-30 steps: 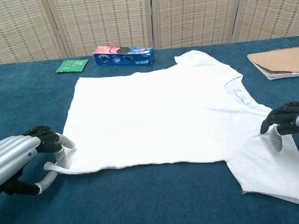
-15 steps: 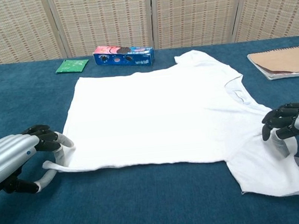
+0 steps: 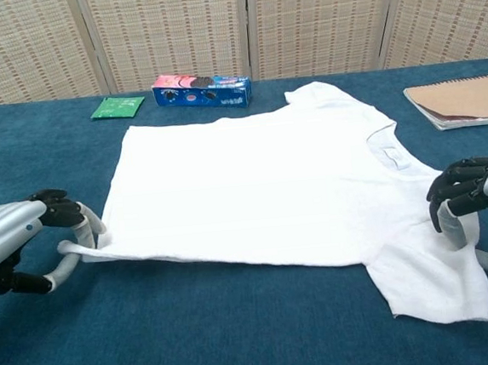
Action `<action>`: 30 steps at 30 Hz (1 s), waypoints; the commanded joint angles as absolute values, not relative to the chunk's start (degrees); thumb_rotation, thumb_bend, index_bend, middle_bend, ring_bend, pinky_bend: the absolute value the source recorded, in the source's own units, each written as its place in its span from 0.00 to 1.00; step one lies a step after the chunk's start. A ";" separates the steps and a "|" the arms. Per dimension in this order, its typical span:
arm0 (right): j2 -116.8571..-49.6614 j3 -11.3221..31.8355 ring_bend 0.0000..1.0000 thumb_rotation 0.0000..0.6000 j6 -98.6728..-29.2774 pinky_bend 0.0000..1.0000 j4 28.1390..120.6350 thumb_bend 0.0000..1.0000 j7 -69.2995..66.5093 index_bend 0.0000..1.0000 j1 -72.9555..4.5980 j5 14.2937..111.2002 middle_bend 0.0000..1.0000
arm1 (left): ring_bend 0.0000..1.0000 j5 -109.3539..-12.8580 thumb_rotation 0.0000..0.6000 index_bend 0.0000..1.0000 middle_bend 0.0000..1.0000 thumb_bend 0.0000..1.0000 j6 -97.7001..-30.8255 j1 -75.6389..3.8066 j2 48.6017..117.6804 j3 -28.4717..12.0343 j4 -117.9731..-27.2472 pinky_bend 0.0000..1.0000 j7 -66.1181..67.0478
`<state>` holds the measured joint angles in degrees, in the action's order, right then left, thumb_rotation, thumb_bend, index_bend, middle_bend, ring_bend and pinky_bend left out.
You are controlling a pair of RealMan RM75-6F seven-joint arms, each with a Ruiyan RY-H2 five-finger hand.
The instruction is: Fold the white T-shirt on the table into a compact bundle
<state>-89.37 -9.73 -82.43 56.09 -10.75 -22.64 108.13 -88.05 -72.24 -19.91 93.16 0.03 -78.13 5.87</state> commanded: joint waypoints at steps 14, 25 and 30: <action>-81.08 -9.32 0.25 1.00 -84.31 0.20 73.04 0.48 -15.41 0.76 -24.28 107.89 0.46 | 0.20 -90.34 1.00 0.70 0.31 0.56 -76.87 -17.09 82.79 2.01 -86.33 0.00 -0.69; -72.24 -12.55 0.25 1.00 -84.10 0.20 84.89 0.49 -20.14 0.78 -24.17 109.42 0.46 | 0.20 -91.89 1.00 0.70 0.31 0.56 -80.52 -12.99 74.92 5.62 -94.00 0.00 -1.89; -68.71 -14.72 0.25 1.00 -84.34 0.20 88.91 0.50 -22.67 0.78 -23.34 110.22 0.47 | 0.20 -92.69 1.00 0.69 0.31 0.56 -81.50 -11.08 71.44 7.78 -97.43 0.00 -3.04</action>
